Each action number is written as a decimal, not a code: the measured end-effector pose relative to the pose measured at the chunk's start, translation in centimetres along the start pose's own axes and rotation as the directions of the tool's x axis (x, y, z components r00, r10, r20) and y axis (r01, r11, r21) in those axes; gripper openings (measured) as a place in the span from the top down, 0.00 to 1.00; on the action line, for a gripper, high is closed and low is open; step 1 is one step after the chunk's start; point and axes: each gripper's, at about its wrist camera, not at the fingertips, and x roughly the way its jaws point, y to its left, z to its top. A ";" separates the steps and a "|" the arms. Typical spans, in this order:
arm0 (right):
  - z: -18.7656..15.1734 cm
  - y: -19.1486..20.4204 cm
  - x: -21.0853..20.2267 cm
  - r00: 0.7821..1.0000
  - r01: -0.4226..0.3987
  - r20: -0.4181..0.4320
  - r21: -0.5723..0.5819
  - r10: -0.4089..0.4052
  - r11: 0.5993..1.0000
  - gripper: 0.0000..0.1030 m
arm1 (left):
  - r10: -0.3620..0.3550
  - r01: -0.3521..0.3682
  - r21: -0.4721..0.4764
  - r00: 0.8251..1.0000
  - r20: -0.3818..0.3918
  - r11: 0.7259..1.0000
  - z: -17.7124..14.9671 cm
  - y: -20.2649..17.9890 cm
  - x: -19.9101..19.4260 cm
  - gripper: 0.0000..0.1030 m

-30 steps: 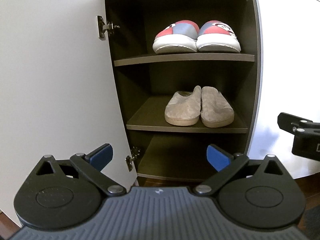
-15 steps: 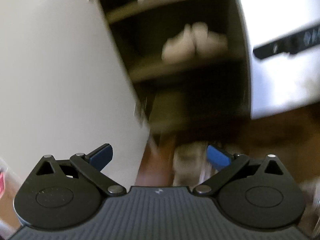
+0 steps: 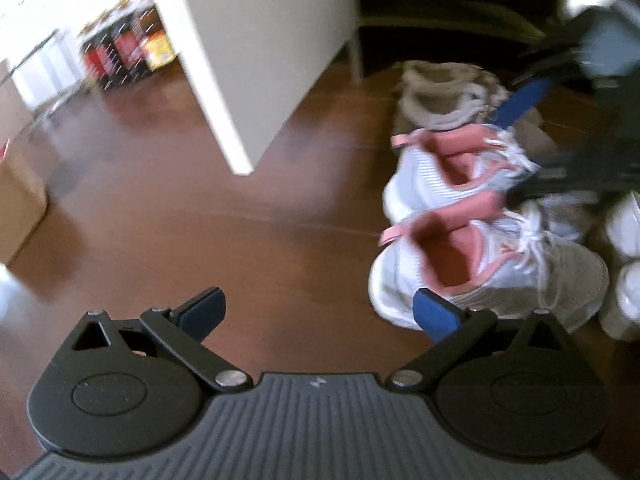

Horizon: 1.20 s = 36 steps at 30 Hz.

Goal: Organize scattered shoes
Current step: 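Move the right tool down to the white pink-lined sneakers, then grasp both white sneakers together by their heels with the right gripper, then lift the sneaker pair and carry it into the open cabinet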

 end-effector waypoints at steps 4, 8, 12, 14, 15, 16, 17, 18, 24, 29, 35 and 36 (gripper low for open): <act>0.5 0.1 3.4 0.992 -0.016 -0.128 -0.061 0.008 0.998 0.60 | -0.028 0.029 0.012 0.999 -0.023 1.000 -0.4 -0.1 0.8 0.02; 0.8 -0.2 6.4 0.962 -0.068 -0.270 -0.084 0.043 0.994 0.61 | -0.062 0.062 -0.015 0.997 -0.045 0.998 -0.6 0.2 1.5 0.02; 1.5 -1.8 8.6 0.922 -0.097 -0.374 0.034 0.103 0.995 0.66 | -0.074 0.073 -0.017 0.996 -0.049 0.997 -0.6 0.0 1.7 0.02; 1.9 -2.5 8.8 0.913 -0.097 -0.390 0.078 0.120 0.992 0.68 | -0.081 0.081 -0.007 0.995 -0.058 0.997 -0.8 -0.3 1.6 0.02; 1.9 -2.6 8.8 0.913 -0.092 -0.390 0.093 0.121 0.991 0.71 | -0.082 0.082 0.000 0.995 -0.060 0.997 -0.9 -0.5 1.4 0.02; 1.9 -2.7 8.5 0.917 -0.082 -0.381 0.106 0.116 0.991 0.73 | -0.081 0.082 0.010 0.995 -0.063 0.997 -0.9 -0.7 1.3 0.02; 1.7 -3.0 8.2 0.923 -0.070 -0.367 0.138 0.117 0.988 0.76 | -0.081 0.082 0.017 0.995 -0.064 0.996 -0.9 -0.8 1.2 0.02; 1.5 -3.4 7.9 0.932 -0.055 -0.345 0.180 0.115 0.982 0.77 | -0.080 0.082 0.024 0.995 -0.060 0.996 -0.9 -0.8 1.0 0.02; -0.6 -6.8 2.8 0.991 0.006 -0.119 0.497 0.061 0.868 0.78 | -0.086 0.086 0.060 0.996 0.000 0.994 -0.6 -0.1 -1.1 0.02; -3.9 -11.1 -5.7 0.993 -0.116 0.108 0.798 0.050 0.591 0.78 | -0.122 0.117 0.085 0.991 0.057 0.990 2.0 0.0 -1.9 0.02; -6.9 -18.3 -13.6 0.966 -0.087 0.161 0.938 -0.200 0.335 0.78 | -0.204 0.133 0.314 0.957 0.205 0.940 8.8 -4.7 -1.1 0.01; -7.1 -18.8 -13.9 0.961 -0.071 0.152 0.944 -0.231 0.323 0.78 | -0.219 0.126 0.350 0.946 0.239 0.928 10.3 -5.6 -0.6 0.01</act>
